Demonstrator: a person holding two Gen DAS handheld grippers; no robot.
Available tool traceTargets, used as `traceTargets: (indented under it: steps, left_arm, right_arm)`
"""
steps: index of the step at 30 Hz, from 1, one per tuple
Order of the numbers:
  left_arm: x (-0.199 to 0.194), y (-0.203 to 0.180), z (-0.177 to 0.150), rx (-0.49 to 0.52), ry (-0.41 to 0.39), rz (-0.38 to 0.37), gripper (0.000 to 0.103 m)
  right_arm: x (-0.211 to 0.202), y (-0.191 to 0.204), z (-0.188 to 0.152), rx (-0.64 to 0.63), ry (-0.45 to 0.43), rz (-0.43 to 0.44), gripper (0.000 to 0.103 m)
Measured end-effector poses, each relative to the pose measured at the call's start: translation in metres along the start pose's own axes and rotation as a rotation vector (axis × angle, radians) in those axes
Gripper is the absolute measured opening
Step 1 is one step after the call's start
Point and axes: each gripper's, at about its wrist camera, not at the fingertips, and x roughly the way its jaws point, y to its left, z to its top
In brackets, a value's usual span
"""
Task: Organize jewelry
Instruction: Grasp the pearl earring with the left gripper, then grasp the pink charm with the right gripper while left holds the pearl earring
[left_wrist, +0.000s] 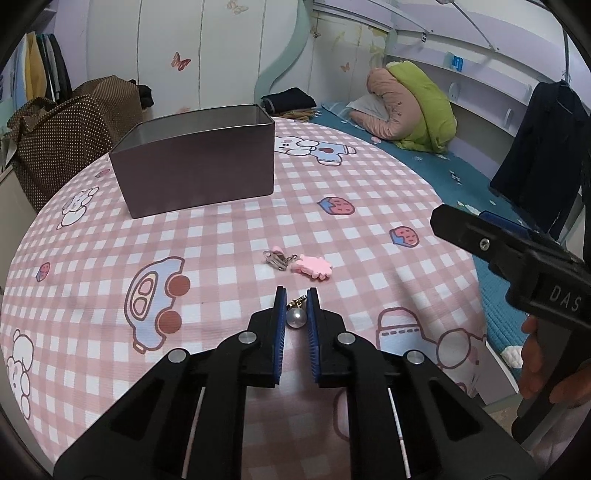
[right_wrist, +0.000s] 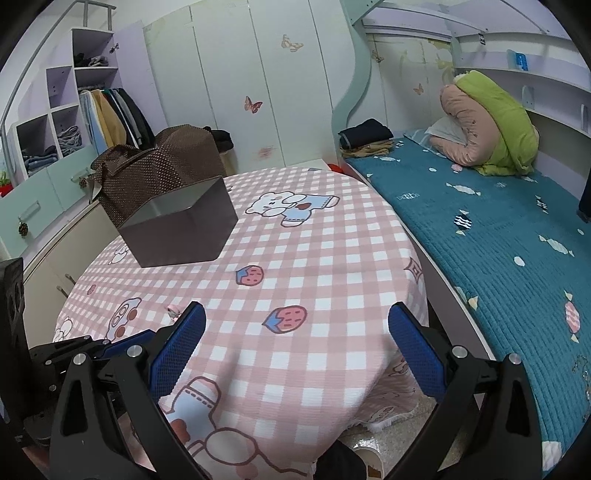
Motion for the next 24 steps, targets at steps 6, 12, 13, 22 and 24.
traceTargets:
  steps: [6,12,13,22,24]
  left_arm:
    - [-0.006,0.007,0.002,-0.015,-0.014,0.014,0.011]
    - [-0.02,0.021,0.007,-0.041,-0.063,0.047,0.011]
    - [-0.022,0.024,0.008,-0.049,-0.067,0.046,0.011]
    - [-0.034,0.053,0.007,-0.117,-0.1,0.078,0.011]
    - [-0.036,0.058,0.006,-0.132,-0.109,0.076,0.011]
  right_arm:
    - [0.002,0.008,0.001,-0.025,0.012,0.016,0.095]
    - [0.005,0.026,0.002,-0.07,0.025,0.055,0.095]
    - [0.006,0.03,0.002,-0.079,0.026,0.06,0.095]
    - [0.025,0.069,-0.001,-0.166,0.101,0.152,0.079]
    - [0.029,0.076,-0.001,-0.176,0.12,0.168,0.072]
